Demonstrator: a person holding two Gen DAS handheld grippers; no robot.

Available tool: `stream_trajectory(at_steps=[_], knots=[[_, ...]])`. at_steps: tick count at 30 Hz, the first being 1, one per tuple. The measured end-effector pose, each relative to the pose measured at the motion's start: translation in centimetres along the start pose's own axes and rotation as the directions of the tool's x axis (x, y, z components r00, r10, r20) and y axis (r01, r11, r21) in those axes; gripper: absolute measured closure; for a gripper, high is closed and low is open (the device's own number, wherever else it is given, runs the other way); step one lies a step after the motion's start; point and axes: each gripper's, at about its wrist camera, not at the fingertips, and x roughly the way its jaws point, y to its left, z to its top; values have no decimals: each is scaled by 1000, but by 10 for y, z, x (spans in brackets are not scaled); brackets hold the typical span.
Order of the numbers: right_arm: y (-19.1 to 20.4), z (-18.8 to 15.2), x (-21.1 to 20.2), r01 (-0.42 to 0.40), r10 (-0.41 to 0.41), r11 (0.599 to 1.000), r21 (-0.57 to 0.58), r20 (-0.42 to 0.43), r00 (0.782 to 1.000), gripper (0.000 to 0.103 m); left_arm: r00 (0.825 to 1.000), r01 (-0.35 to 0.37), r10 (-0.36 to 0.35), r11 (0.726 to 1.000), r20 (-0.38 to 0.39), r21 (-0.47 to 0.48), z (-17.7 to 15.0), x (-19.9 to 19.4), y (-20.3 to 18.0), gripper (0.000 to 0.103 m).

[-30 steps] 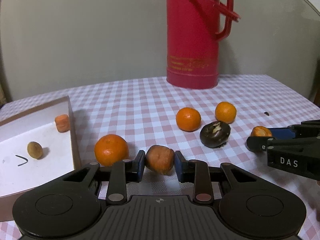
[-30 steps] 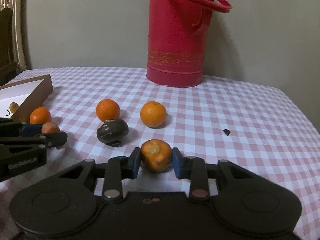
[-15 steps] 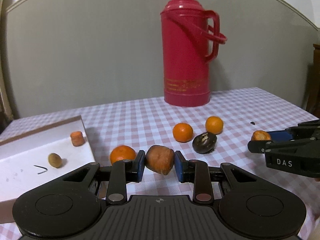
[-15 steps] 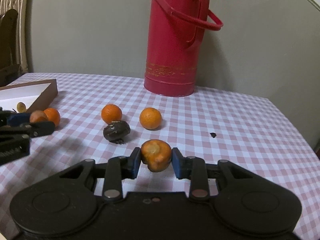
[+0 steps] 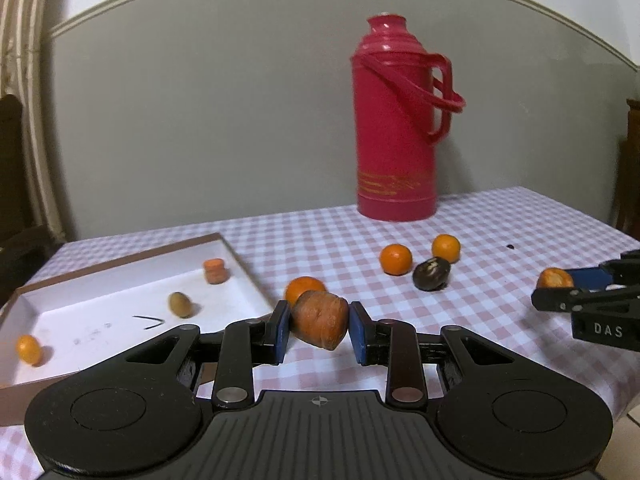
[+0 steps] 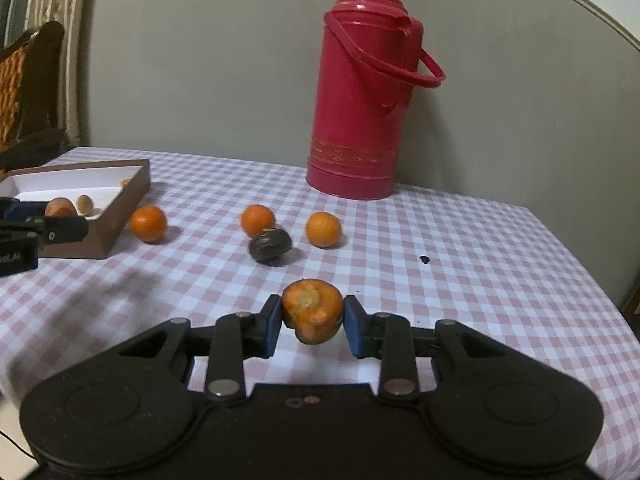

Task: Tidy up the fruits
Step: 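Carry both carrot pieces over the white box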

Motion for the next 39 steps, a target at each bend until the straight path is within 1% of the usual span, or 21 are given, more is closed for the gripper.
stream_trajectory(at_steps=[4,10,14,23,32,39], knots=[[14,1,-11,-39,39,999,-3,13,999,79,1000,-25,25,1000,7,-18,-6,-16,14,71],[43,10,-22,-113,114,993,-26,43,993,79,995,-95,96,995,32,-41,-13,-44,40,71],[67,17,-28,-175,179,983,-62,64,982,79,988,-147,149,987,35,-62,-17,-56,62,71],[123,32,-31,-296,309,945,-141,81,948,79,967,-251,255,962,25,-104,-25,-71,112,71],[167,43,-33,-355,381,911,-211,98,919,79,944,-322,328,933,18,-158,-29,-78,153,71],[191,60,-29,-370,405,897,-242,116,907,79,932,-352,362,914,17,-200,-27,-76,177,71]])
